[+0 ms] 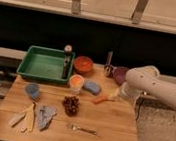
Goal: Place towel in table surface
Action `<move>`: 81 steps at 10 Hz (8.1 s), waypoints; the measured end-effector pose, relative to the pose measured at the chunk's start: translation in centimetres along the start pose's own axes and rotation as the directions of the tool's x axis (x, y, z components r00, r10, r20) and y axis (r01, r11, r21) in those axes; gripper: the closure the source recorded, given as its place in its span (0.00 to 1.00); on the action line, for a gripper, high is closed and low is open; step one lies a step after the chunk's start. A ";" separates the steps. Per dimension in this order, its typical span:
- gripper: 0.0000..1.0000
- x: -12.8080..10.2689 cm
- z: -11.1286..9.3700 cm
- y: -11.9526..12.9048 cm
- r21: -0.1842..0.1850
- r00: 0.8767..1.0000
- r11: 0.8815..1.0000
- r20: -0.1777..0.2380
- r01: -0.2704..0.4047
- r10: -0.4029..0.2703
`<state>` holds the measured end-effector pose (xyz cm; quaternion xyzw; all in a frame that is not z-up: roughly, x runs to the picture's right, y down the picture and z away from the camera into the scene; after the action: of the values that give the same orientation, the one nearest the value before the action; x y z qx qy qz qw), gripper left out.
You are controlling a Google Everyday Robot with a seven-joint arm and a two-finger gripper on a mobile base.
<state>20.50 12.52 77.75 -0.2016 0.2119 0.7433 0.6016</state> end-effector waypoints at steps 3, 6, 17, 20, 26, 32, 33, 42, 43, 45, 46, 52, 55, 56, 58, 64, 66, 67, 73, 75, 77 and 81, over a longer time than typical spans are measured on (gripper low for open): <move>0.20 3.5 0.5 6.3 -0.014 0.985 0.986 -0.019 0.169 -0.169; 0.20 9.7 1.4 12.3 -0.030 0.918 0.920 -0.069 0.391 -0.392; 0.20 11.7 1.3 9.8 -0.037 0.876 0.877 -0.050 0.478 -0.480; 0.20 11.6 1.0 14.0 -0.029 0.816 0.817 -0.033 0.576 -0.577; 0.20 12.2 0.5 29.6 0.008 0.615 0.615 0.006 0.789 -0.789; 0.20 20.5 0.3 39.5 0.007 0.334 0.334 0.016 0.943 -0.942; 0.20 20.4 0.3 39.3 0.009 0.336 0.336 0.015 0.942 -0.942; 0.20 20.2 5.3 36.7 -0.073 0.426 0.425 -0.002 0.902 -0.905; 0.20 20.1 5.6 36.8 -0.079 0.427 0.426 0.001 0.901 -0.904; 0.20 19.3 6.2 36.7 -0.088 0.440 0.438 0.007 0.895 -0.898; 0.20 18.9 6.7 36.7 -0.101 0.447 0.443 0.015 0.891 -0.895; 0.30 17.9 8.1 36.7 -0.128 0.472 0.463 0.053 0.877 -0.880; 0.61 18.2 8.1 37.0 -0.129 0.455 0.444 0.071 0.887 -0.888; 0.73 18.3 8.3 37.0 -0.135 0.454 0.442 0.076 0.887 -0.888; 0.91 18.5 8.4 37.1 -0.142 0.451 0.438 0.080 0.888 -0.889; 1.00 18.1 7.0 35.9 -0.152 0.496 0.483 0.056 0.862 -0.867; 1.00 16.8 5.4 35.3 -0.140 0.522 0.512 0.043 0.848 -0.852; 1.00 16.2 4.2 35.2 -0.125 0.529 0.521 0.042 0.844 -0.848; 1.00 11.4 -3.6 30.1 0.031 0.632 0.635 0.060 0.772 -0.772; 1.00 10.4 -4.6 28.1 0.054 0.675 0.679 0.069 0.733 -0.734; 1.00 9.7 -5.9 26.4 0.091 0.715 0.719 0.079 0.689 -0.695; 1.00 9.8 -7.2 20.0 0.145 0.811 0.811 0.071 0.567 -0.580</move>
<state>-0.69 12.73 67.75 -0.1788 0.1501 0.5232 0.8196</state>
